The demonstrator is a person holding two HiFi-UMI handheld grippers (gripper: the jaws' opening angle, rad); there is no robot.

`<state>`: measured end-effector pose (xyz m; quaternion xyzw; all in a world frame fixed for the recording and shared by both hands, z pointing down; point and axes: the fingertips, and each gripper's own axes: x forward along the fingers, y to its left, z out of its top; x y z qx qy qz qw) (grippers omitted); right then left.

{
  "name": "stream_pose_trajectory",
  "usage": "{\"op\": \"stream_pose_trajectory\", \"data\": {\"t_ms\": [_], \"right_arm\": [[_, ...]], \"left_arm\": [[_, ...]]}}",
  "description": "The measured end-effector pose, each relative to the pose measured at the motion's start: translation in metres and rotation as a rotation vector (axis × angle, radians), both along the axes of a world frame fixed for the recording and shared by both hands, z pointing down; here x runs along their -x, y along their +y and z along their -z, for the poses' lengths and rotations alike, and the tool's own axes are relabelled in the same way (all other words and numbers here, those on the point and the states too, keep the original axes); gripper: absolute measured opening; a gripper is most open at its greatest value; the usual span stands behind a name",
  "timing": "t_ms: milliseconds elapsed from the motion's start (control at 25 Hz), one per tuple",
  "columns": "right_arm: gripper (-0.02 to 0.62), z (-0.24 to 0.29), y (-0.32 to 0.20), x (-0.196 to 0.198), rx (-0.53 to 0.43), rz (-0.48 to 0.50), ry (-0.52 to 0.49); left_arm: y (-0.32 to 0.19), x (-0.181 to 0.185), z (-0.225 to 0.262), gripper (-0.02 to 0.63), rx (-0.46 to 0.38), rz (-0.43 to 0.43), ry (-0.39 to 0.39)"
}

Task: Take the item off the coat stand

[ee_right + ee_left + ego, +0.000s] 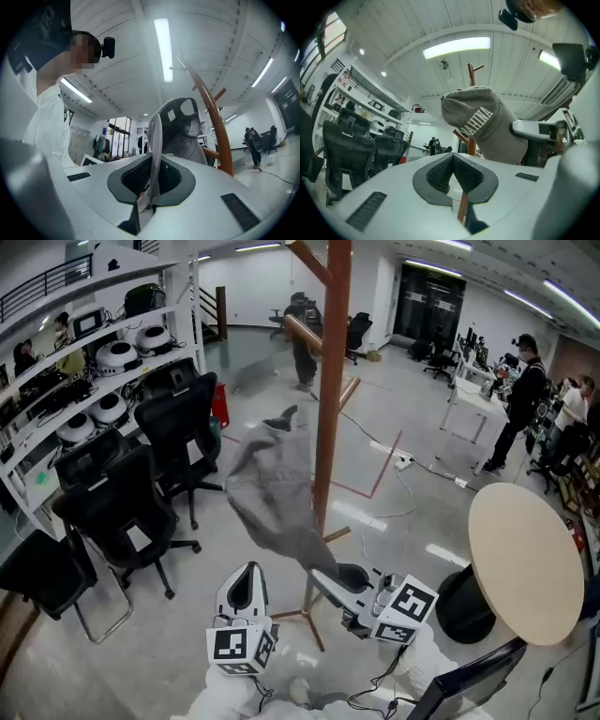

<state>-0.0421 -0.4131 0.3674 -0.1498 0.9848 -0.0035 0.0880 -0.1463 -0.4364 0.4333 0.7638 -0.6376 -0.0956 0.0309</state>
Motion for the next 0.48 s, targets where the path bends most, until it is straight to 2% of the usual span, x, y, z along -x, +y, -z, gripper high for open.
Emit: {"op": "stream_pose_trajectory", "data": {"t_ms": [240,480], "right_arm": [[0.023,-0.007,0.021,-0.025,0.021,-0.060,-0.029],[0.023,-0.018,0.066,-0.041,0.071,-0.065,-0.090]], "left_arm": [[0.013,-0.005,0.003,-0.002,-0.013,0.000,-0.011],[0.058,-0.013,-0.002,-0.002,-0.007,0.011,-0.026]]}}
